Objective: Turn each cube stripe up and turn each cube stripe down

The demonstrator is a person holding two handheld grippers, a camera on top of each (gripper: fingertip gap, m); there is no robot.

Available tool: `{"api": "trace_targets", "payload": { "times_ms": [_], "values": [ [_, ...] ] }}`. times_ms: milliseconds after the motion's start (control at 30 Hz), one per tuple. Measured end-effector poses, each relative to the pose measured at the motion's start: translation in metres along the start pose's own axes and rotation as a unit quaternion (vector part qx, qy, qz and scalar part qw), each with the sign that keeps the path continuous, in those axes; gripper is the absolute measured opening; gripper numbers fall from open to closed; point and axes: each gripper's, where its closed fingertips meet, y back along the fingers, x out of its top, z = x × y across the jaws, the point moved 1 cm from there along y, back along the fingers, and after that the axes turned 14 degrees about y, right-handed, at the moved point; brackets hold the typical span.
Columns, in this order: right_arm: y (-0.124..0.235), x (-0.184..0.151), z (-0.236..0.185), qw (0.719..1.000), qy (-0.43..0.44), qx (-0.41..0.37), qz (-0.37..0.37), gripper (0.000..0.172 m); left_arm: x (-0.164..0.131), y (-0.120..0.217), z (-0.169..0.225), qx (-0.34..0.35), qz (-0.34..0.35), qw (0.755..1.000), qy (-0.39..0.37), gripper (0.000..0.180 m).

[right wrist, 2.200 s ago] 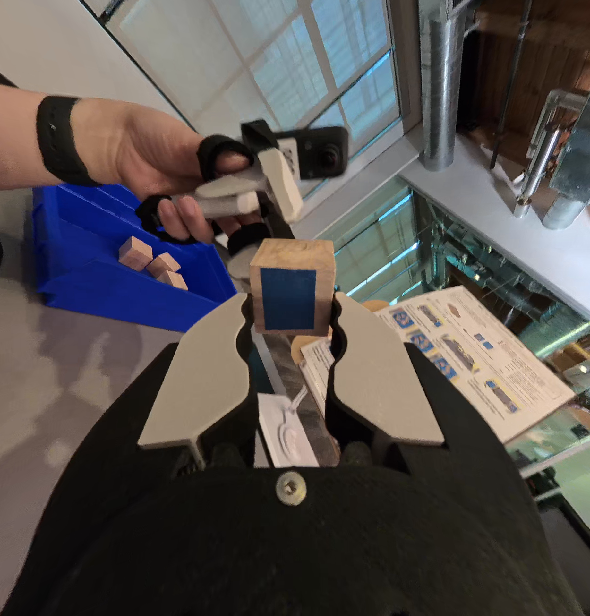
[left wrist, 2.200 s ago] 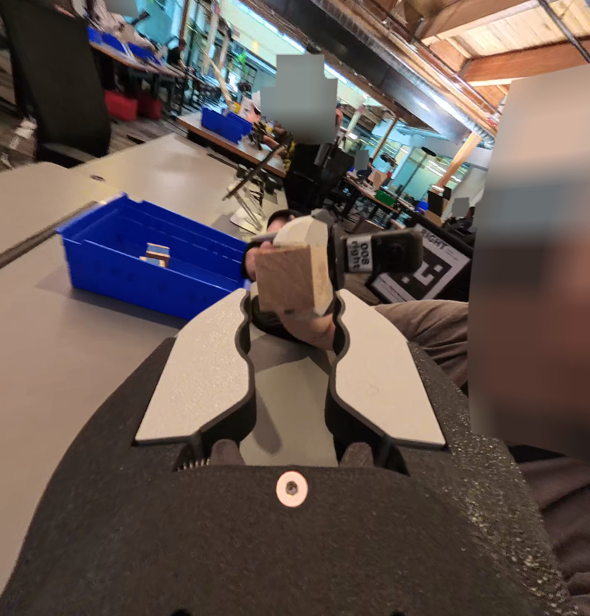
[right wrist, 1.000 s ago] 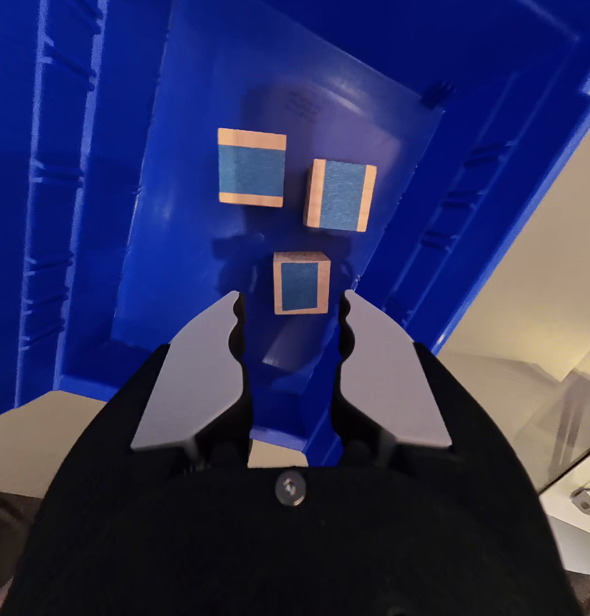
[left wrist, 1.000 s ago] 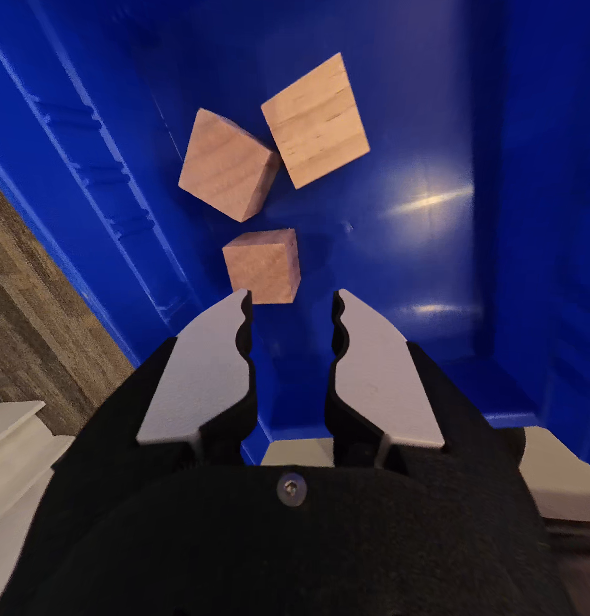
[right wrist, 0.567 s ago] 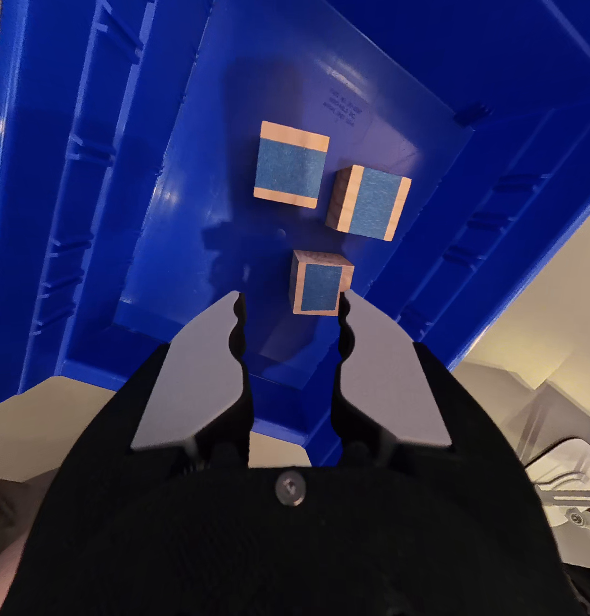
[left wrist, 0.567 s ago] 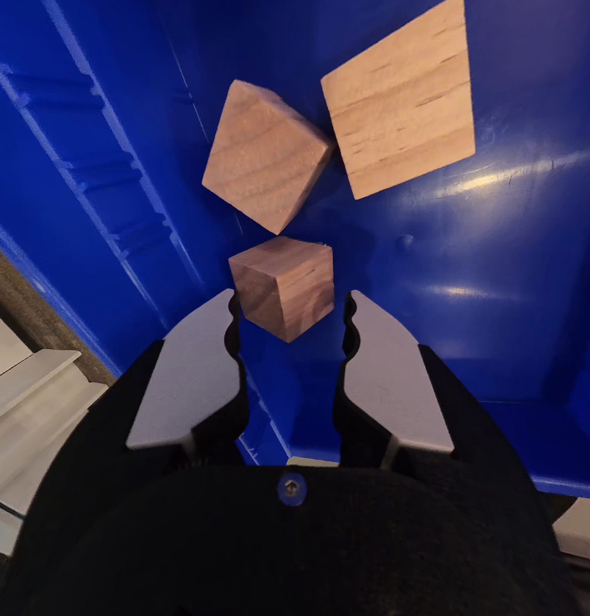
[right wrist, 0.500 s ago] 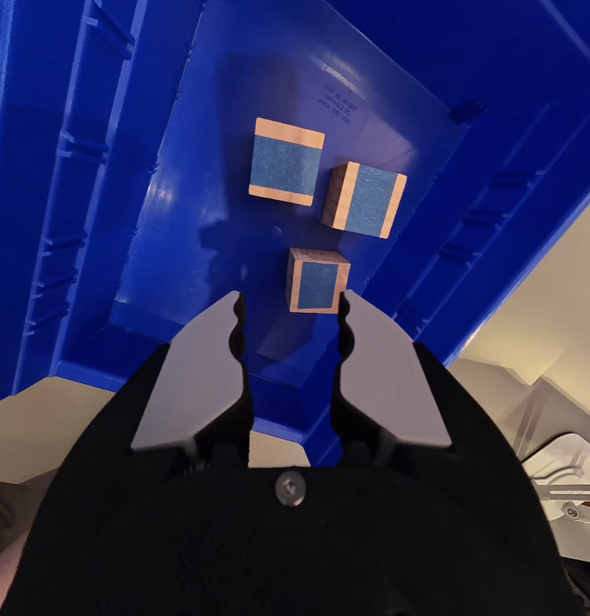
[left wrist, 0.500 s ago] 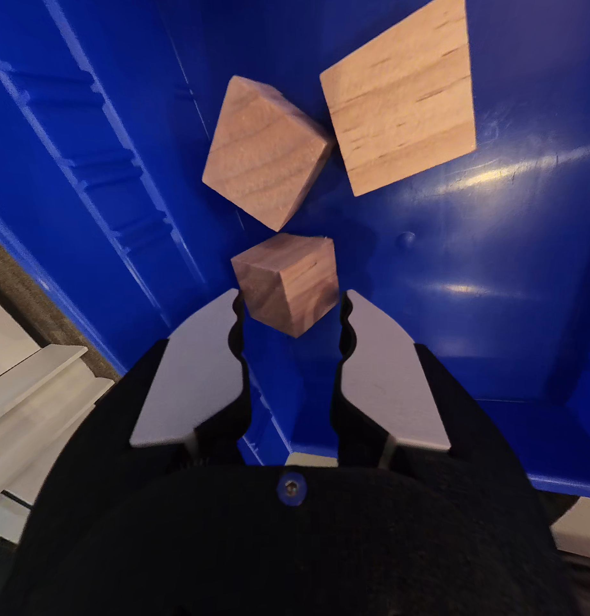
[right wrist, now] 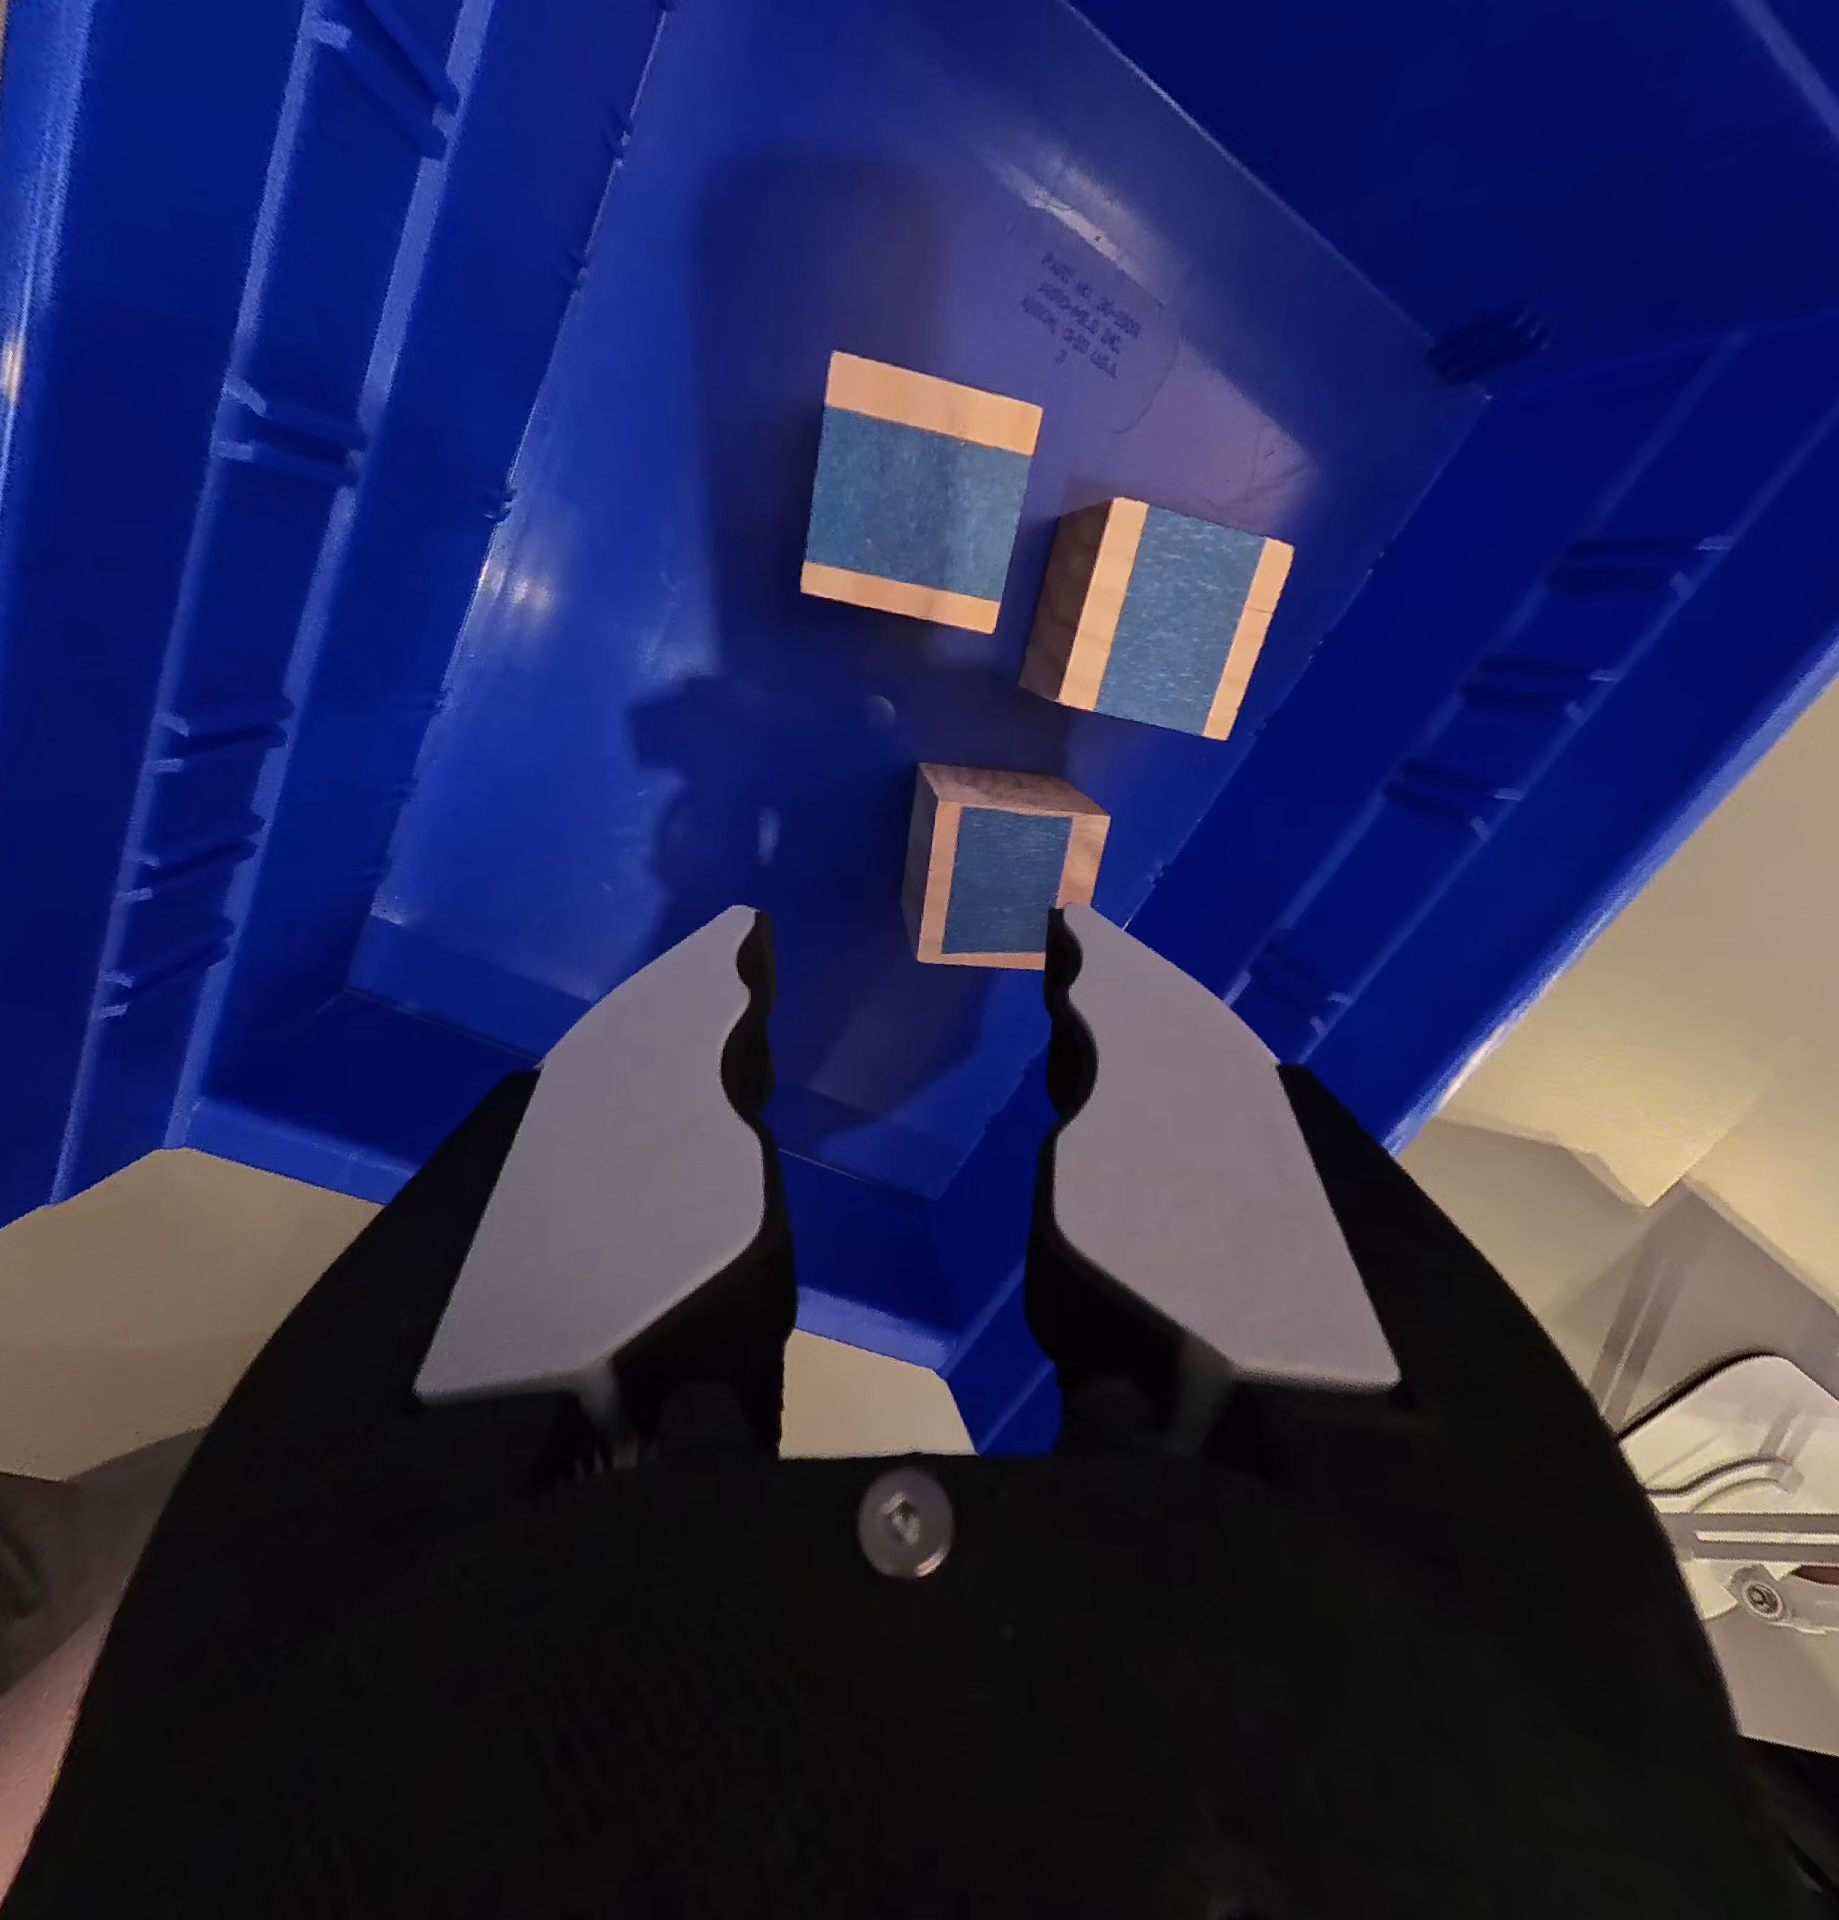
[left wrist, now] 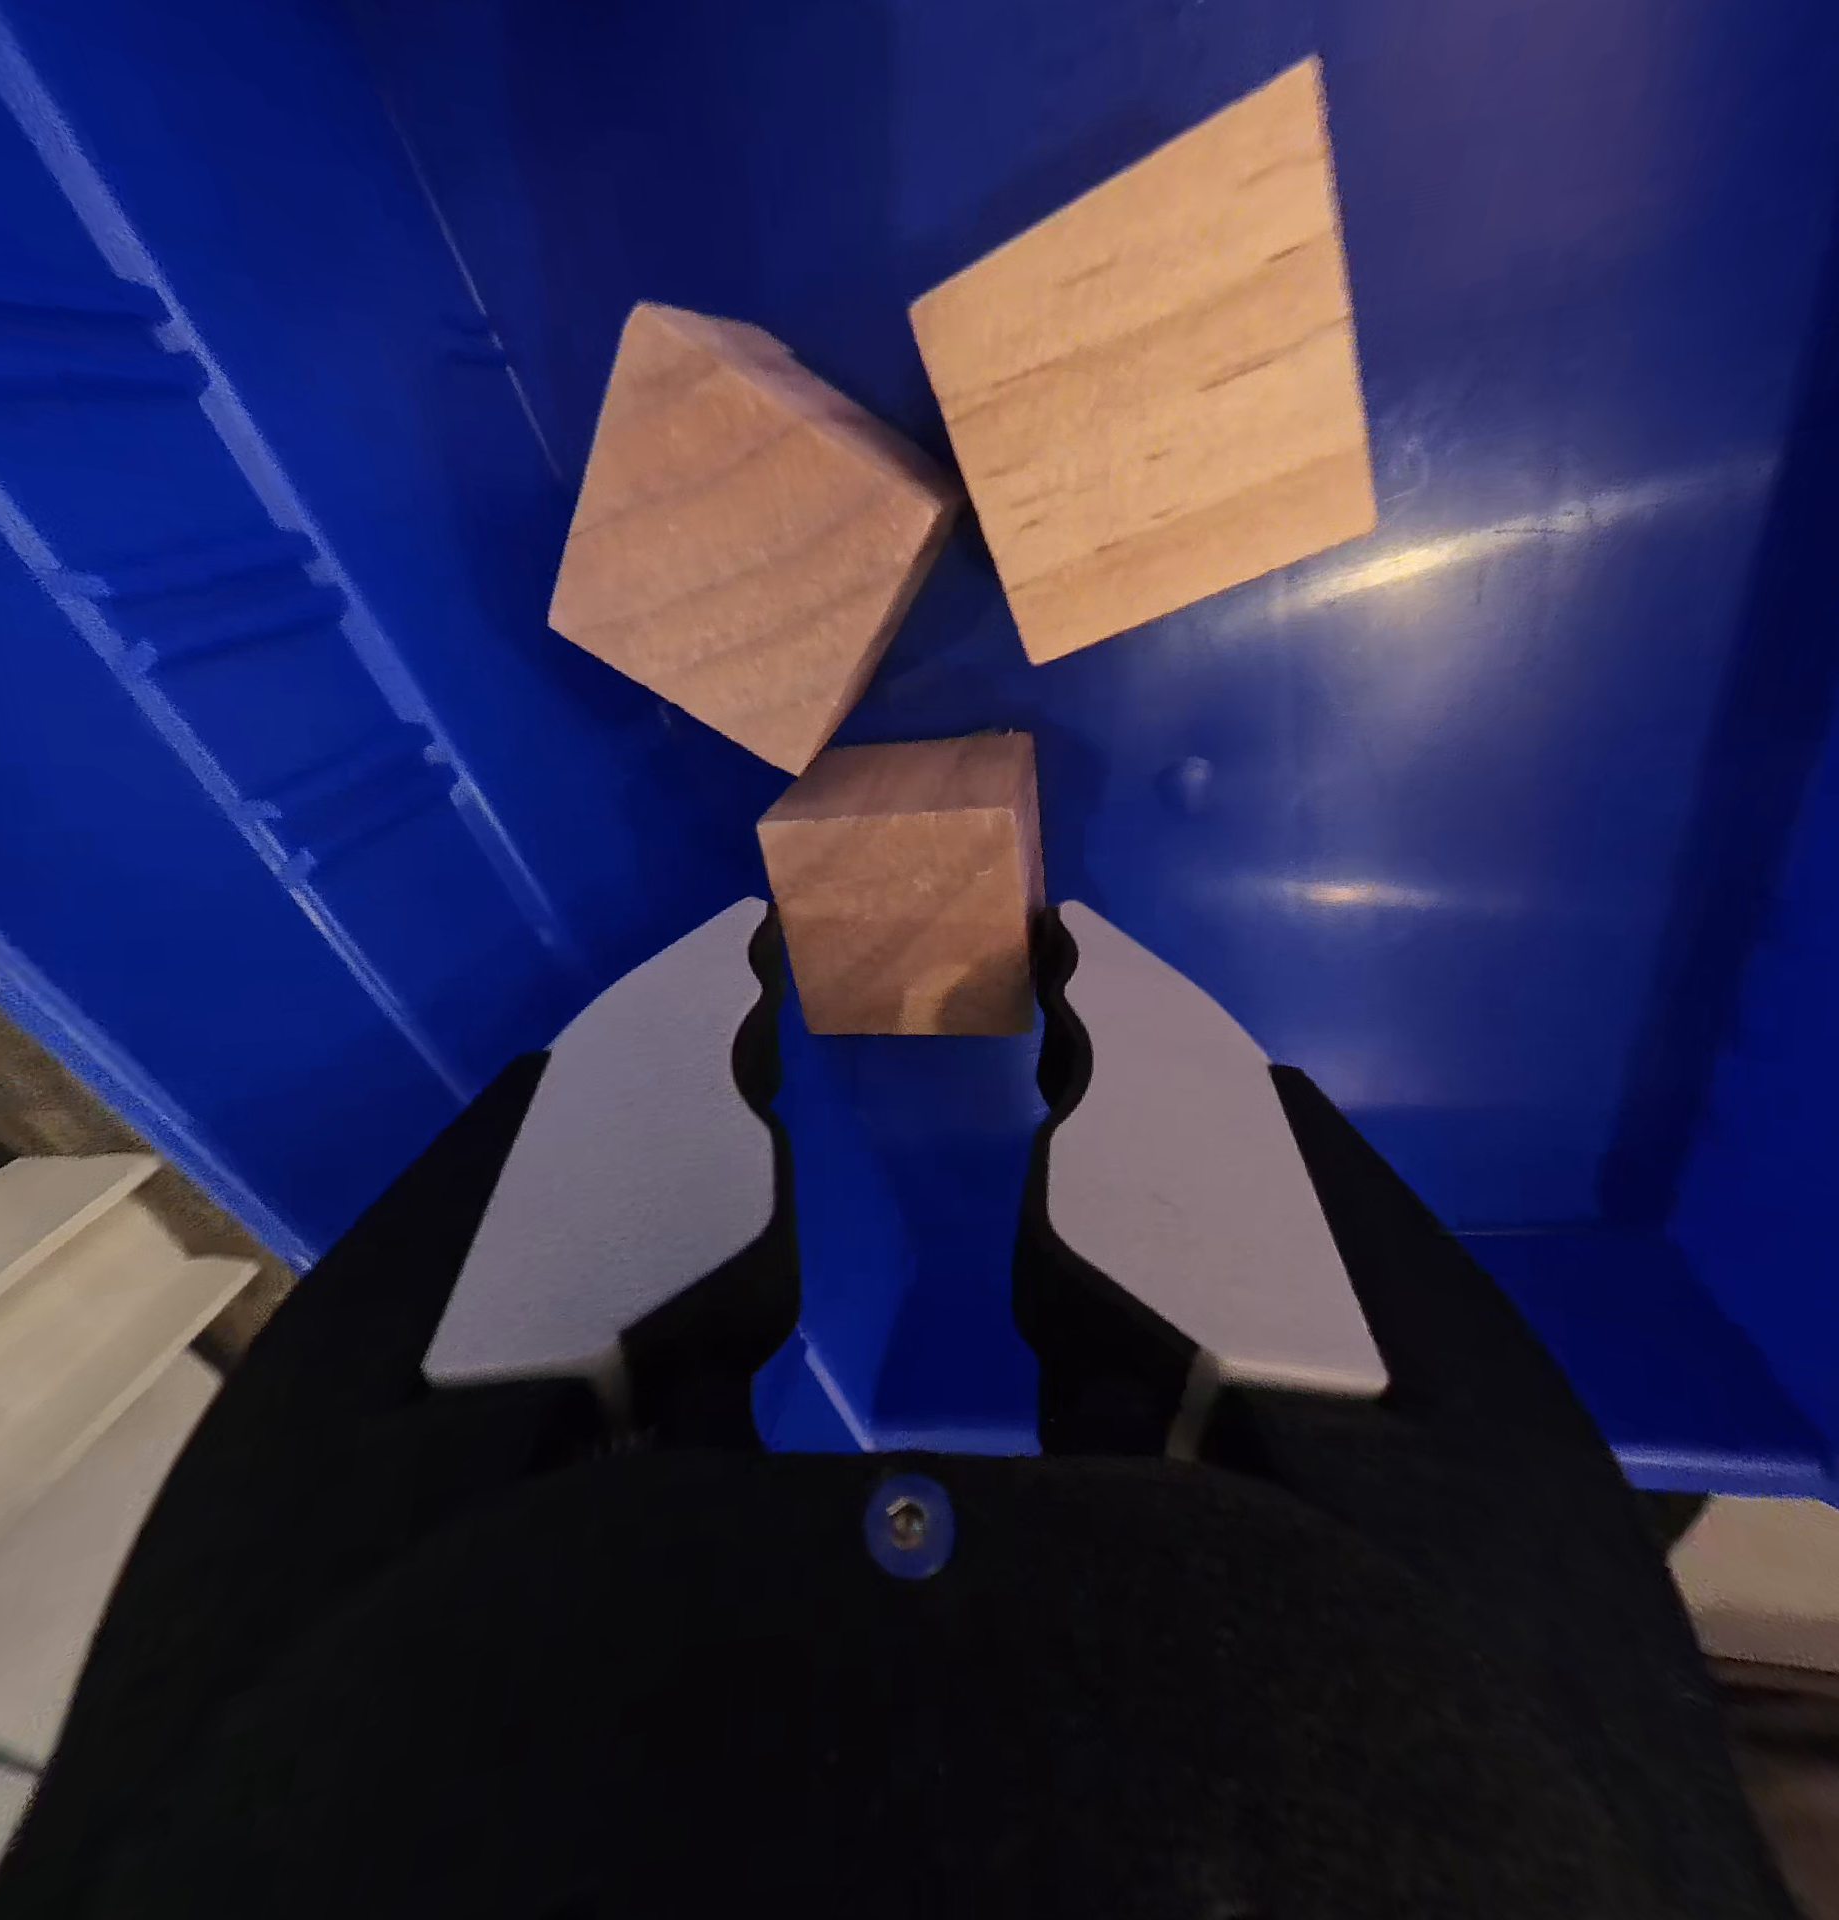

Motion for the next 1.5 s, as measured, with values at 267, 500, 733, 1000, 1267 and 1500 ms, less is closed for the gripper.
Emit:
{"api": "trace_targets", "payload": {
  "times_ms": [267,500,733,1000,1267,1500],
  "values": [
    [0.067,0.041,0.019,0.979,-0.068,-0.12,0.15,0.048,0.003,0.121,0.052,-0.194,0.219,0.954,-0.064,0.047],
    [0.2,0.173,-0.147,0.744,0.256,-0.135,0.602,0.067,-0.052,0.262,0.191,-0.53,0.34,0.73,-0.267,0.046],
    [0.19,0.195,-0.255,0.604,0.393,-0.177,0.671,0.067,-0.093,0.277,0.282,-0.697,0.203,0.617,-0.305,0.046],
    [0.185,0.194,-0.243,0.629,0.403,-0.175,0.641,0.044,-0.098,0.276,0.307,-0.749,0.143,0.58,-0.286,0.043],
    [0.157,0.128,-0.047,0.86,0.155,-0.165,0.456,0.044,-0.073,0.299,0.26,-0.728,0.271,0.571,-0.266,0.037],
    [0.022,0.045,-0.035,0.972,0.143,0.08,0.171,0.044,-0.085,0.3,0.256,-0.666,0.327,0.591,-0.315,0.037]
  ]
}}
